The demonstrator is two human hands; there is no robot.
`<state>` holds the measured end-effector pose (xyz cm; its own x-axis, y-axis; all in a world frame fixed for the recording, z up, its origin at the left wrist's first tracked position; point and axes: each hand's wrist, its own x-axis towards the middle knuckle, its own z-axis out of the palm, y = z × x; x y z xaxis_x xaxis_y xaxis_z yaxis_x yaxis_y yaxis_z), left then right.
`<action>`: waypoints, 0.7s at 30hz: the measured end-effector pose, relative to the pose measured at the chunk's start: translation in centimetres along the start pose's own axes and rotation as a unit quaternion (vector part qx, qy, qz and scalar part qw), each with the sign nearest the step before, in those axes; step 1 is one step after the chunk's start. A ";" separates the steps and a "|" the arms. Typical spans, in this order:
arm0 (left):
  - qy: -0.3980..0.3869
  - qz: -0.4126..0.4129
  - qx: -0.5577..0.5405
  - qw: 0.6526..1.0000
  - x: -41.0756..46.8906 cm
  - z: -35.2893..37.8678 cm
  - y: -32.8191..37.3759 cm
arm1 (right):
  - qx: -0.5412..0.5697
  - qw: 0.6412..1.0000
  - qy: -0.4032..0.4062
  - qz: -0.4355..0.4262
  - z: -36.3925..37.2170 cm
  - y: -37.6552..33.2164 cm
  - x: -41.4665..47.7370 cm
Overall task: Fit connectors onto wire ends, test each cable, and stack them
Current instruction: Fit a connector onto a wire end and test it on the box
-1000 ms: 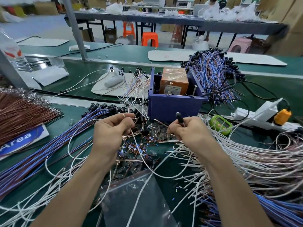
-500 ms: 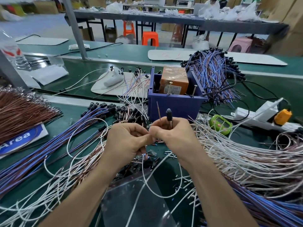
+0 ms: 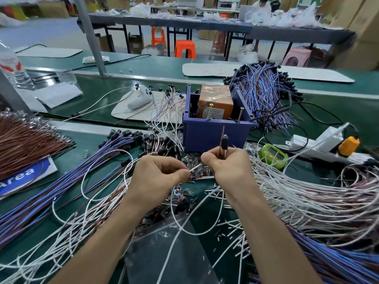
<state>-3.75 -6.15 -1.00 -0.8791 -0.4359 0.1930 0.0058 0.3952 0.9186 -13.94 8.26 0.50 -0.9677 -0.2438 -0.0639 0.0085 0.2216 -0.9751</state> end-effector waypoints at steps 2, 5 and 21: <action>0.006 -0.011 0.010 1.000 0.0 -0.3 -0.1 | -0.018 0.999 0.033 0.004 -0.8 -0.1 0.5; 0.053 -0.038 -0.028 0.997 0.1 -0.7 -0.4 | -0.099 0.995 -0.004 0.001 -2.2 -0.2 0.9; 0.133 -0.085 -0.121 0.980 0.8 0.1 -0.4 | -0.015 0.993 -0.114 -0.032 -2.6 -1.1 0.1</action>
<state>-4.54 -6.60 -1.22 -0.7220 -0.6869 0.0829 0.0109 0.1085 0.9940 -14.64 10.42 2.12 -0.8839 -0.4648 -0.0515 -0.0622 0.2260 -0.9721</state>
